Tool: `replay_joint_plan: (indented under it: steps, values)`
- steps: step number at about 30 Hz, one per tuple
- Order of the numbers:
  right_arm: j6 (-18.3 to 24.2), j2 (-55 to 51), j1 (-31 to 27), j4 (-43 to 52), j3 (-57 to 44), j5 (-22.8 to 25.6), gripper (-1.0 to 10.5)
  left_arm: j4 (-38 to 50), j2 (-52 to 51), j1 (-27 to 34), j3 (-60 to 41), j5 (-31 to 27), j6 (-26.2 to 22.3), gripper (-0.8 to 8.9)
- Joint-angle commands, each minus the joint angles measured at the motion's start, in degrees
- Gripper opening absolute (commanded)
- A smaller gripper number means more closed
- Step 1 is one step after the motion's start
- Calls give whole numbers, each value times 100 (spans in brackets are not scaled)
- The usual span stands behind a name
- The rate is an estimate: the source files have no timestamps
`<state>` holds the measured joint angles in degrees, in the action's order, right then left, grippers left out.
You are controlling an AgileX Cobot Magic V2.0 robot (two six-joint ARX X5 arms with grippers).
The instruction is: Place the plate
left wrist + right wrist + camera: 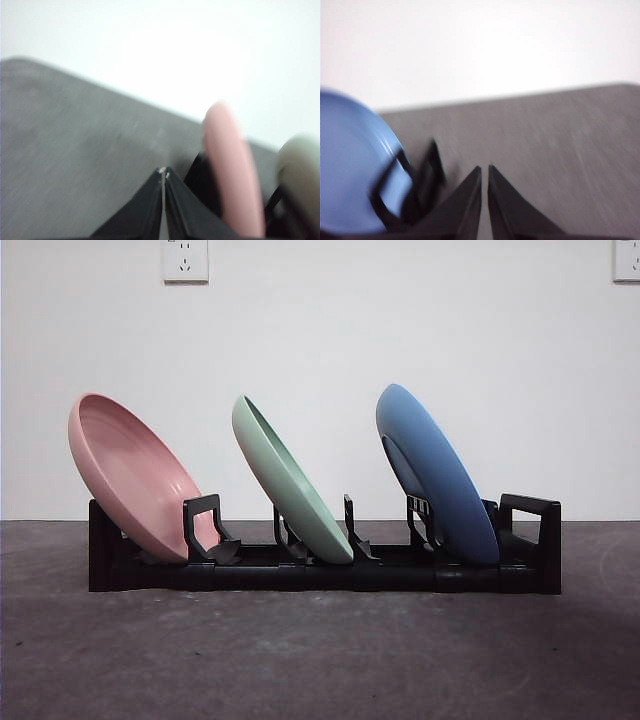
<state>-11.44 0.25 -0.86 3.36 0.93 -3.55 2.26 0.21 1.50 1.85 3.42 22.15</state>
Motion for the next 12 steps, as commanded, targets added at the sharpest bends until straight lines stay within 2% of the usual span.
replay_joint_plan:
  steps: [1,7,9,12]
  values:
    - [-531,-4,-2,629,-17,-136,22,490,2,2,-98,199,264,7]
    - [-579,-4,-2,1622,-17,-262,22,1438,2,-2,15,713,367,7]
    - [-579,-4,-2,1873,2,-262,22,1499,2,0,160,713,367,7]
    - [-619,-4,-2,1764,195,-308,17,1366,4,0,450,713,369,7]
